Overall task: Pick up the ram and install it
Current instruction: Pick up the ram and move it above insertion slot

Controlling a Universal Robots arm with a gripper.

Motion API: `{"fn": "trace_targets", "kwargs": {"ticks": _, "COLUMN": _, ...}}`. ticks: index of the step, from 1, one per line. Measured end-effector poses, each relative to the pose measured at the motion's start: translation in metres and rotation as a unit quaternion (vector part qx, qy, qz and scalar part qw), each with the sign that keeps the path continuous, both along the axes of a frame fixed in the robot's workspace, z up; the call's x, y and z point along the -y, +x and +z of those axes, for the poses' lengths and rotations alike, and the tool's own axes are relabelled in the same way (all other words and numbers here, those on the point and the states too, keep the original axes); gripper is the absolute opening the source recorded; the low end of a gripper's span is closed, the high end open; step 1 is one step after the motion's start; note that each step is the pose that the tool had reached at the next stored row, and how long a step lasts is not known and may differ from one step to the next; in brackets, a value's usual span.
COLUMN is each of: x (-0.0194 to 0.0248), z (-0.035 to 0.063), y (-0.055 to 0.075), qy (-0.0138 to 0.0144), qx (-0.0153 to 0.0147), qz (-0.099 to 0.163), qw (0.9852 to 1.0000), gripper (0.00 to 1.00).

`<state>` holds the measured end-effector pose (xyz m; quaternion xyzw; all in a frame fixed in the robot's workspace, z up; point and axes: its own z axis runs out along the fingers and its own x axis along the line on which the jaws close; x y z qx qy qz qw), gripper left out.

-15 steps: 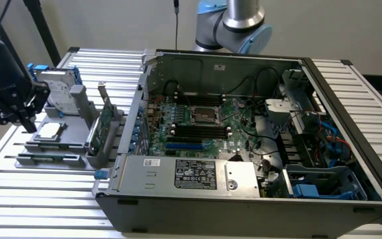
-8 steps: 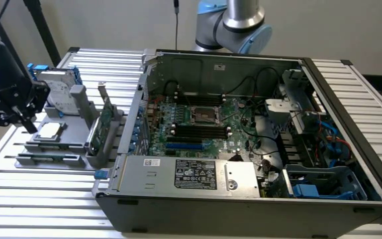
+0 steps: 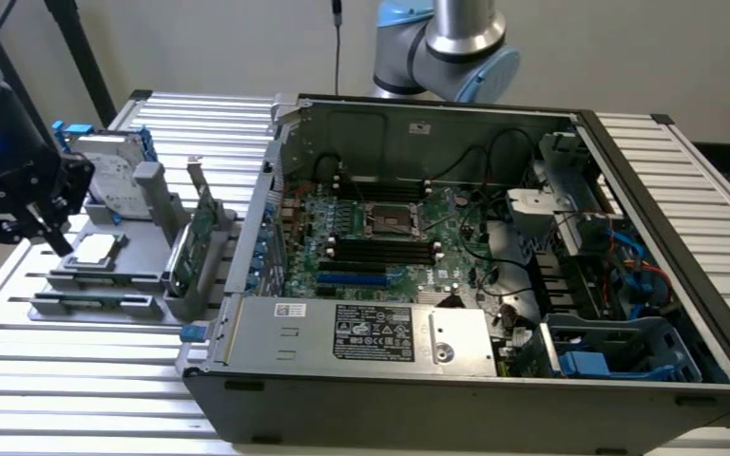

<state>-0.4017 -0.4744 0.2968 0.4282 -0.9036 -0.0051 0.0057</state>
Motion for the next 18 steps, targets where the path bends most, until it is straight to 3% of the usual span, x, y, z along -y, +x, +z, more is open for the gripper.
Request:
{"fn": "trace_targets", "kwargs": {"ticks": 5, "x": 0.0000, "z": -0.0013, "y": 0.0000, "qy": 0.0000, "qx": 0.0000, "qz": 0.045, "qw": 0.9990, "gripper": 0.11}}
{"fn": "trace_targets", "kwargs": {"ticks": 9, "x": 0.0000, "z": -0.0023, "y": 0.0000, "qy": 0.0000, "qx": 0.0000, "qz": 0.081, "qw": 0.9967, "gripper": 0.11}}
{"fn": "trace_targets", "kwargs": {"ticks": 14, "x": 0.0000, "z": -0.0036, "y": 0.0000, "qy": 0.0000, "qx": 0.0000, "qz": 0.127, "qw": 0.9919, "gripper": 0.11}}
{"fn": "trace_targets", "kwargs": {"ticks": 18, "x": 0.0000, "z": -0.0046, "y": 0.0000, "qy": 0.0000, "qx": 0.0000, "qz": 0.163, "qw": 0.9867, "gripper": 0.11}}
